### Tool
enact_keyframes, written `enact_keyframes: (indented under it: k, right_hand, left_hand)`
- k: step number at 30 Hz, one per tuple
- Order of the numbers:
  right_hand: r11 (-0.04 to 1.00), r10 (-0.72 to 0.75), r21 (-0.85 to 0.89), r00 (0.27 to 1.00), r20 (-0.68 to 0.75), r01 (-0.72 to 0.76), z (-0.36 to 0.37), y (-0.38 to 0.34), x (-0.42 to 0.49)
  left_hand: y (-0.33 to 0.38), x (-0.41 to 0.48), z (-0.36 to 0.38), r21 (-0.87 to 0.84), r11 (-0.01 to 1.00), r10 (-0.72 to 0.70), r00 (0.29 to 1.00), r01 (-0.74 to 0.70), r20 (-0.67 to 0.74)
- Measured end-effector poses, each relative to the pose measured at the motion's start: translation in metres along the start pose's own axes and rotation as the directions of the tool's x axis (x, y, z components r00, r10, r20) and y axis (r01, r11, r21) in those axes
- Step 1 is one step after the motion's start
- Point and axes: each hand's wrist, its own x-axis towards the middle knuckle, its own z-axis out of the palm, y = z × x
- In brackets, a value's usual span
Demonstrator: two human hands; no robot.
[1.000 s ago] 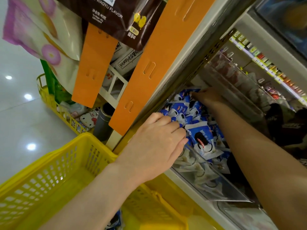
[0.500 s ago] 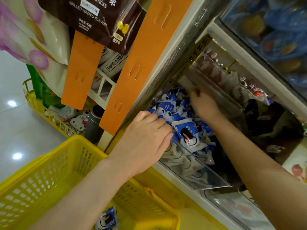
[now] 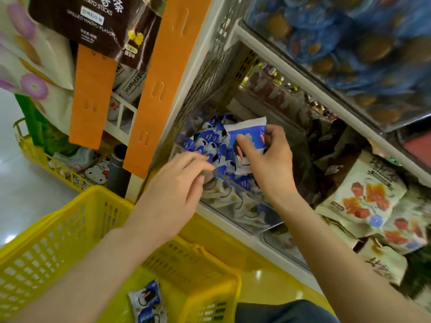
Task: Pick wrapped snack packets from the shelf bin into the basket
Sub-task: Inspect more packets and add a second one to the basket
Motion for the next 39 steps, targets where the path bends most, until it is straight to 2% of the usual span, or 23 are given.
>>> enact_keyframes:
  k: [3, 6, 10, 11, 13, 17, 22, 25, 27, 29, 31, 33, 34, 36, 39]
  right_hand:
    - [0.963, -0.154, 0.230, 0.987, 0.037, 0.142, 0.003, -0.018, -0.035]
    - [0.947, -0.224, 0.274, 0.956, 0.192, 0.167, 0.017, -0.017, -0.071]
    - [0.951, -0.066, 0.307, 0.961, 0.268, -0.020, 0.036, 0.003, -0.098]
    - [0.953, -0.025, 0.297, 0.956, 0.291, -0.065, 0.040, 0.007, -0.101]
    - [0.946, 0.028, 0.292, 0.935, 0.354, -0.139, 0.045, 0.014, -0.105]
    - [0.910, 0.129, 0.288, 0.863, 0.488, -0.299, 0.055, 0.022, -0.112]
    - [0.925, 0.132, 0.277, 0.902, 0.411, -0.261, 0.060, 0.030, -0.106]
    - [0.925, 0.106, 0.288, 0.899, 0.426, -0.246, 0.060, 0.034, -0.104]
    - [0.950, 0.035, 0.269, 0.911, 0.411, -0.158, 0.059, 0.032, -0.105]
    - [0.979, -0.101, 0.202, 0.927, 0.360, 0.028, 0.056, 0.033, -0.104]
    - [0.971, -0.238, 0.089, 0.910, 0.338, 0.221, 0.054, 0.032, -0.102]
    - [0.954, -0.290, 0.024, 0.896, 0.336, 0.300, 0.052, 0.033, -0.099]
    - [0.957, -0.285, 0.036, 0.901, 0.326, 0.289, 0.052, 0.033, -0.099]
    - [0.978, -0.188, 0.144, 0.935, 0.301, 0.150, 0.052, 0.032, -0.099]
    - [0.955, 0.015, 0.278, 0.949, 0.314, -0.107, 0.053, 0.033, -0.098]
  left_hand:
    - [0.004, -0.007, 0.001, -0.238, 0.958, -0.183, 0.979, 0.158, -0.088]
    - [0.004, -0.014, 0.002, -0.570, 0.751, -0.392, 0.920, 0.334, 0.023]
    - [0.000, -0.031, 0.007, -0.689, 0.528, -0.504, 0.836, 0.497, 0.217]
    - [0.000, -0.035, 0.009, -0.689, 0.514, -0.507, 0.829, 0.512, 0.238]
    - [-0.002, -0.042, 0.013, -0.631, 0.548, -0.528, 0.812, 0.549, 0.249]
    - [-0.013, -0.050, 0.021, -0.553, 0.563, -0.622, 0.755, 0.614, 0.207]
    - [-0.020, -0.052, 0.026, -0.525, 0.563, -0.647, 0.736, 0.638, 0.201]
    - [-0.023, -0.052, 0.027, -0.528, 0.568, -0.656, 0.735, 0.631, 0.172]
    - [-0.023, -0.051, 0.027, -0.562, 0.536, -0.676, 0.719, 0.630, 0.161]
    - [-0.023, -0.050, 0.027, -0.608, 0.456, -0.703, 0.682, 0.650, 0.201]
    - [-0.024, -0.048, 0.028, -0.637, 0.369, -0.726, 0.638, 0.677, 0.258]
    - [-0.024, -0.046, 0.029, -0.646, 0.316, -0.733, 0.612, 0.695, 0.299]
    - [-0.024, -0.046, 0.029, -0.650, 0.299, -0.731, 0.605, 0.699, 0.315]
    - [-0.022, -0.045, 0.028, -0.626, 0.310, -0.714, 0.610, 0.715, 0.343]
    - [-0.017, -0.046, 0.028, -0.542, 0.425, -0.660, 0.658, 0.725, 0.362]
